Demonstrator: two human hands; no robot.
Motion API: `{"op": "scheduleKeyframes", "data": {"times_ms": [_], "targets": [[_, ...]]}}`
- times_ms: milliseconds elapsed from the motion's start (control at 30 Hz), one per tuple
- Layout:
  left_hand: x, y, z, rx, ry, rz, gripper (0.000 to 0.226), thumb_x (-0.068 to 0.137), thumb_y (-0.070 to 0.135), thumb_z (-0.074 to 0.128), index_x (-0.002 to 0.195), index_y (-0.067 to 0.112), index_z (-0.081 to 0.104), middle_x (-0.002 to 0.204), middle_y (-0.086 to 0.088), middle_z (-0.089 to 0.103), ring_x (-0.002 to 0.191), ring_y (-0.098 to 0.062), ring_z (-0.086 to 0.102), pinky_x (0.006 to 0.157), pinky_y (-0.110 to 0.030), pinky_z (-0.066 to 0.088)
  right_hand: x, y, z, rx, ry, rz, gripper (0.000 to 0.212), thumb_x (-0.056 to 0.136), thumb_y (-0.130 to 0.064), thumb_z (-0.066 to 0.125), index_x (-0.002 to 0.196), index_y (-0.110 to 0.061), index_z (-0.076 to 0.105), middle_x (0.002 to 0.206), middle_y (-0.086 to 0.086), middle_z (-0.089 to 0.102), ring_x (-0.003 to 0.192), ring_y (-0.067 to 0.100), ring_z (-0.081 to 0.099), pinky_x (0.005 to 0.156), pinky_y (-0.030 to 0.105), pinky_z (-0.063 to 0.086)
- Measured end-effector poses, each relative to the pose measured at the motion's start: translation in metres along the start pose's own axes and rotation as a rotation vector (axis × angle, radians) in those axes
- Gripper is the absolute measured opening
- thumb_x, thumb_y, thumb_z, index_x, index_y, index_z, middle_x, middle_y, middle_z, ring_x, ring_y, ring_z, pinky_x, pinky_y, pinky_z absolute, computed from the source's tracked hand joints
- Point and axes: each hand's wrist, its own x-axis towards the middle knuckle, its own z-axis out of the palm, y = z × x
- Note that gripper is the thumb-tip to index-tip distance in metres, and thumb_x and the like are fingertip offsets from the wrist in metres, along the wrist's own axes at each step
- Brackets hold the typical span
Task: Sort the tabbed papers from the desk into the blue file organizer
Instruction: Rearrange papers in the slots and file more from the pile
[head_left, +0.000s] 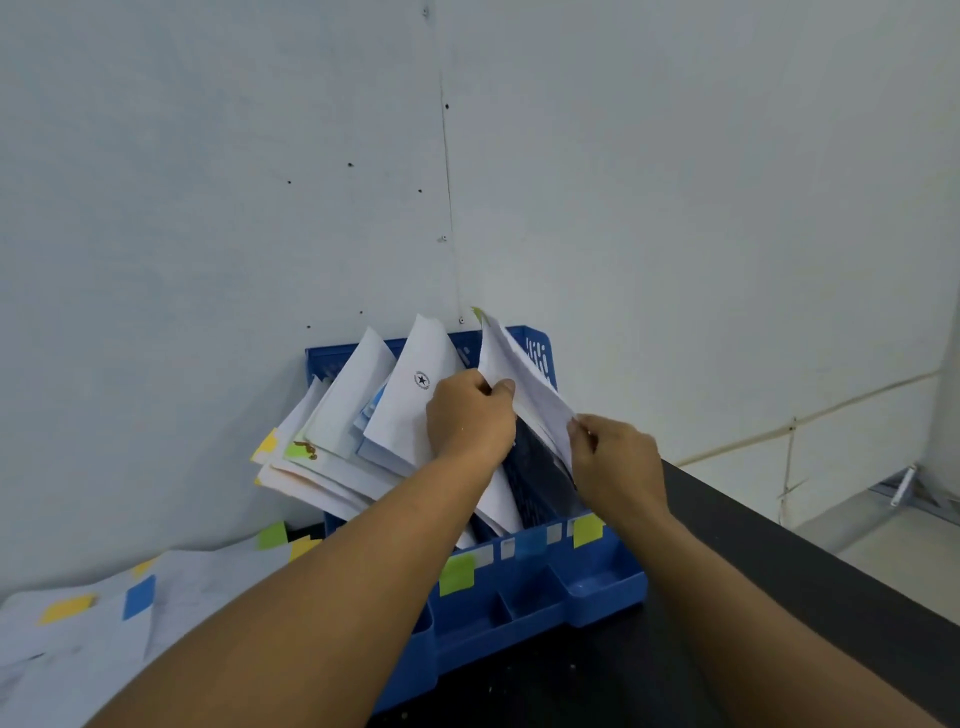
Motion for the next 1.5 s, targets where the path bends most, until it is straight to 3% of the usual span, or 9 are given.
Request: {"op": "scheduleKeyframes", "data": {"times_ms": [133,267,367,500,633,800,1033,1167,1500], "targets": [[-0.002,-0.004,0.001,-0.067,-0.016,-0.059,0.027,0.088,0.026,0.062,0.073,0.004,0.062,0.071,-0.012,0.071,0.076,-0.03,0.07,0.068,-0.046,0.057,-0.008,0.008,0.005,-0.137,-0.196,-0.014,0.032,0.102,-0.03,0.046,0.071,-0.026,0.051,0.069,-0.006,0.055,0.059,0.019,0.052,0.045,0.026,0.028],[-0.006,-0.003,-0.001,-0.13,-0.072,-0.12,0.023,0.092,0.025,0.062,0.073,0.011,0.064,0.064,-0.004,0.07,0.067,-0.023,0.071,0.068,-0.039,0.061,-0.009,0.006,0.002,-0.144,-0.193,-0.008,0.027,0.102,-0.031,0.045,0.079,-0.024,0.057,0.072,-0.001,0.062,0.065,0.023,0.056,0.052,0.032,0.044],[-0.014,-0.003,-0.009,-0.177,-0.133,-0.167,0.02,0.093,0.026,0.063,0.085,0.009,0.066,0.072,-0.007,0.071,0.065,-0.018,0.071,0.069,-0.033,0.061,-0.017,0.0,-0.001,-0.111,-0.161,-0.001,0.021,0.102,-0.031,0.047,0.107,-0.02,0.063,0.089,0.002,0.068,0.075,0.024,0.06,0.063,0.035,0.049],[-0.034,-0.016,-0.033,-0.246,-0.212,-0.199,0.012,0.093,0.017,0.062,0.101,0.008,0.066,0.082,-0.009,0.072,0.069,-0.02,0.073,0.068,-0.031,0.061,-0.038,-0.007,-0.001,-0.019,-0.034,0.016,0.043,0.1,-0.029,0.052,0.141,-0.018,0.049,0.125,0.004,0.061,0.104,0.025,0.059,0.079,0.036,0.049],[-0.066,-0.036,-0.078,-0.105,-0.273,-0.099,0.007,0.092,0.016,0.063,0.097,0.015,0.068,0.084,-0.007,0.074,0.073,-0.02,0.072,0.063,-0.028,0.058,-0.074,-0.021,0.009,0.029,0.073,-0.066,0.042,0.096,-0.024,0.058,0.137,-0.017,0.055,0.127,0.005,0.06,0.108,0.025,0.053,0.078,0.031,0.043],[-0.1,-0.072,-0.153,0.092,-0.171,-0.03,0.006,0.09,0.017,0.066,0.088,0.018,0.071,0.073,-0.001,0.072,0.067,-0.011,0.07,0.068,-0.033,0.06,-0.138,-0.051,0.026,0.155,-0.02,-0.138,0.035,0.096,-0.023,0.06,0.131,-0.019,0.061,0.116,-0.002,0.065,0.108,0.02,0.057,0.083,0.034,0.047],[-0.16,-0.13,-0.258,0.353,-0.036,-0.081,0.006,0.087,0.024,0.069,0.086,0.028,0.074,0.087,0.014,0.072,0.084,0.002,0.064,0.067,-0.007,0.046,-0.205,-0.105,0.053,0.249,-0.275,-0.307,0.026,0.095,-0.025,0.062,0.12,-0.021,0.069,0.1,-0.009,0.071,0.092,0.011,0.063,0.078,0.036,0.057],[-0.186,-0.157,-0.297,0.535,-0.009,-0.156,0.002,0.086,0.03,0.07,0.087,0.032,0.071,0.095,0.02,0.069,0.097,-0.001,0.062,0.087,-0.024,0.048,-0.226,-0.138,0.065,0.264,-0.432,-0.335,0.027,0.096,-0.027,0.061,0.121,-0.023,0.07,0.106,-0.009,0.071,0.098,0.011,0.063,0.085,0.037,0.056],[-0.22,-0.194,-0.35,0.741,-0.014,-0.256,0.069,0.075,0.058,0.071,0.134,0.027,0.053,0.143,0.007,0.047,0.134,-0.012,0.037,0.111,-0.027,0.028,-0.261,-0.191,0.109,0.01,-0.796,-0.4,0.036,0.101,-0.039,0.049,0.134,-0.029,0.059,0.134,-0.007,0.059,0.126,0.019,0.044,0.101,0.031,0.041]]}}
